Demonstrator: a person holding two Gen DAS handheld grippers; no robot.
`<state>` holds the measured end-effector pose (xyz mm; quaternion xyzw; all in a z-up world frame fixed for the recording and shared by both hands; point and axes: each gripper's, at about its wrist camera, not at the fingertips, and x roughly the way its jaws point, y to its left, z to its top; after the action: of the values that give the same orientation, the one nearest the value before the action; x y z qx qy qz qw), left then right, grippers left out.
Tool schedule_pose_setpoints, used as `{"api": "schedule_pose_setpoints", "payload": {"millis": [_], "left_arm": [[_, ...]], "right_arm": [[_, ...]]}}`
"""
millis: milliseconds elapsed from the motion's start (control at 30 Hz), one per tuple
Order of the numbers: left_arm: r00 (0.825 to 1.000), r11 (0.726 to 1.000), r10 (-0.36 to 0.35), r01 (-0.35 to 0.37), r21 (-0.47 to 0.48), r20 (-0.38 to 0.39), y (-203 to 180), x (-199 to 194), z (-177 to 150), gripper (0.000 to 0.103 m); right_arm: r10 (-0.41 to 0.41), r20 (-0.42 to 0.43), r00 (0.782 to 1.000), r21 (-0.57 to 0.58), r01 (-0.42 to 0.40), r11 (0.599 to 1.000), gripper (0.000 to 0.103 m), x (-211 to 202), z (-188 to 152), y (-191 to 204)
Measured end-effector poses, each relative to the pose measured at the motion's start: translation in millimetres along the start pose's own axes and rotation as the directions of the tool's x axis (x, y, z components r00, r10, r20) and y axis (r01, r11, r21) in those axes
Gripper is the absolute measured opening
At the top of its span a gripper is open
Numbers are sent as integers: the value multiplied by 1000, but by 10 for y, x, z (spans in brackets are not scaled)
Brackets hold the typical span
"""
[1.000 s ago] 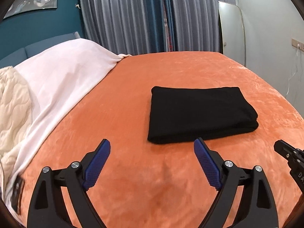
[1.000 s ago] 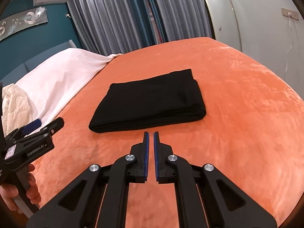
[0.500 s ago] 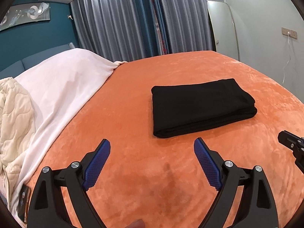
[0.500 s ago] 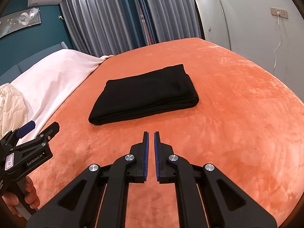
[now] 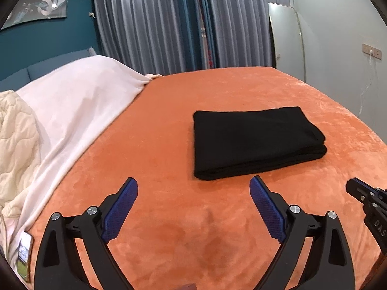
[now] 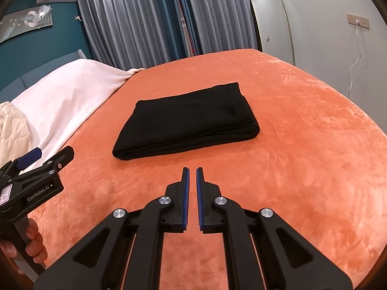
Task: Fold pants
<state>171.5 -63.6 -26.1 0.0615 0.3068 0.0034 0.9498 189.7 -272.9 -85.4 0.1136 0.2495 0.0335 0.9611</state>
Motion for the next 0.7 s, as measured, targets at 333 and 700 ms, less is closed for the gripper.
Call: {"api": "schedule_pose_setpoints", "payload": {"millis": [333,700], "left_arm": [[1000,1000,-5,5,-9,-10,24,1,-21,91],[1000,1000,-12,12,-16,-1,46,-46,-25,91]], "right_arm": [[-7,3,1000,7,7,1000,6,-56,-26,27],[-5,6,1000,3,5,1000,6,-97,-33,86]]}}
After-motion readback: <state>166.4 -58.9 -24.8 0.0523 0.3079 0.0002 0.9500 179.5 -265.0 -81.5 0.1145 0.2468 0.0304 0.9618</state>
